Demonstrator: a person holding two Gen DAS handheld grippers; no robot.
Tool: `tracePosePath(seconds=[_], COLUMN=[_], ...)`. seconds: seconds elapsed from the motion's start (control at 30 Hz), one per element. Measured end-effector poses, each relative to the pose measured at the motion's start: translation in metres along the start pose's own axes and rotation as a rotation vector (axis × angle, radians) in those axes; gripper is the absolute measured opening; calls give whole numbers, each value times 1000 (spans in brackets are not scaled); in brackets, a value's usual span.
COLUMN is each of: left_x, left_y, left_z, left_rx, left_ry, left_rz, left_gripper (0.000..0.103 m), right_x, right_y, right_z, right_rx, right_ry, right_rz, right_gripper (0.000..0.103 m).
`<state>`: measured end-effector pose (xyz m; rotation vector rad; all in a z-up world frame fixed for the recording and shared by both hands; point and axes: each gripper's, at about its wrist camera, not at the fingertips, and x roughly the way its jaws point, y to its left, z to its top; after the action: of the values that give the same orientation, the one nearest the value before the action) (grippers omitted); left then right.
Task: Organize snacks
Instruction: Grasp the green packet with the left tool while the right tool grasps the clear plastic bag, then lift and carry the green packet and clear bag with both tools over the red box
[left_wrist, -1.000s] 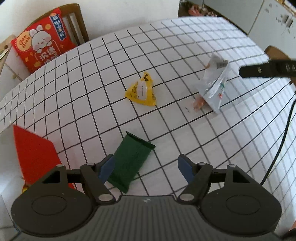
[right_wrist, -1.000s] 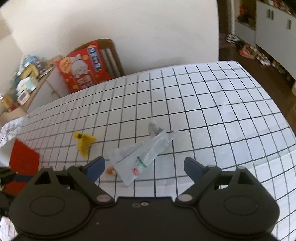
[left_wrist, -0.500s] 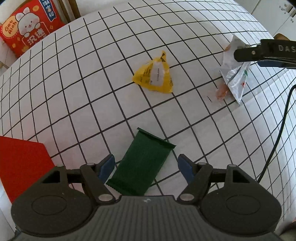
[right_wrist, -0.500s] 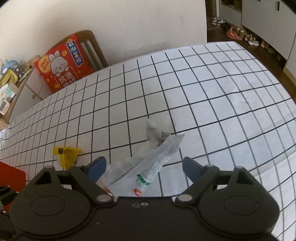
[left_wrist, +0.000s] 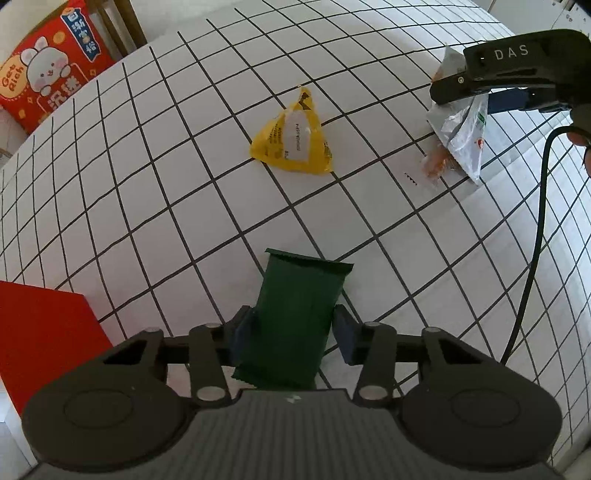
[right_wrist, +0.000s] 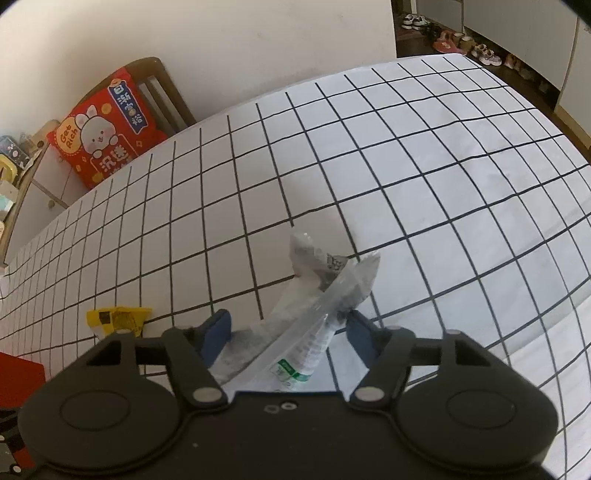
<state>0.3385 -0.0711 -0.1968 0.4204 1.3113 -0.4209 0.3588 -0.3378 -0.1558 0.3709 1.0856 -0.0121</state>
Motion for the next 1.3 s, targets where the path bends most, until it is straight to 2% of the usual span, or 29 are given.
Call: tracePosePath(seconds=[0.17,0.3,0.33,0.4,0.43,0.5,0.6,0.77,0.87,0.93,0.97,1.0,1.13,1.3], left_x=[0,1,0,-5,-8,-11,-13,-25,-22,-21,-21,-20,-9,1], left_y=[-17,-24,-25,-29,-28,-25,-23,-7,2,3,4,4,0,1], left_z=[-8,-12,-13,-17,-18,-20,-22,-22,-18,-17,-16,-15,-9,-7], left_rx=[1,-33,-43,-66,-85,-109,-116,-194,-207,-213,-216,-215,-194,-185], left_ry=[-32,-51,-56,-75,-78,-81,-66,-75,-69,-70,-74,-75,-52,-37], left_rz=[35,57,62,62,56,59,67,55,45,28,20,18,47,45], left_gripper=[44,42,40,28,23,22,22,22,33,57,61,63,63,63], right_x=[-8,-14,-15,-19,-22,-30,-40,-51,-58,-63,-66,-69,-79,-87], right_y=[0,-3,-4,-6,-7,-8,-8,-14,-16,-19,-21,-22,-27,-28], right_z=[-2,-7,-8,-10,-11,-13,-17,-22,-28,-32,-34,-37,-48,-57], right_rx=[-18,-49,-56,-62,-63,-75,-102,-105,-120,-120,-118,-117,-115,-104], right_ry=[-18,-28,-29,-31,-33,-44,-61,-56,-47,-40,-38,-35,-18,-9], right_rz=[18,35,38,47,59,73,83,118,133,151,164,173,209,235], right_gripper=[40,33,32,21,19,18,18,18,18,18,18,18,18,18])
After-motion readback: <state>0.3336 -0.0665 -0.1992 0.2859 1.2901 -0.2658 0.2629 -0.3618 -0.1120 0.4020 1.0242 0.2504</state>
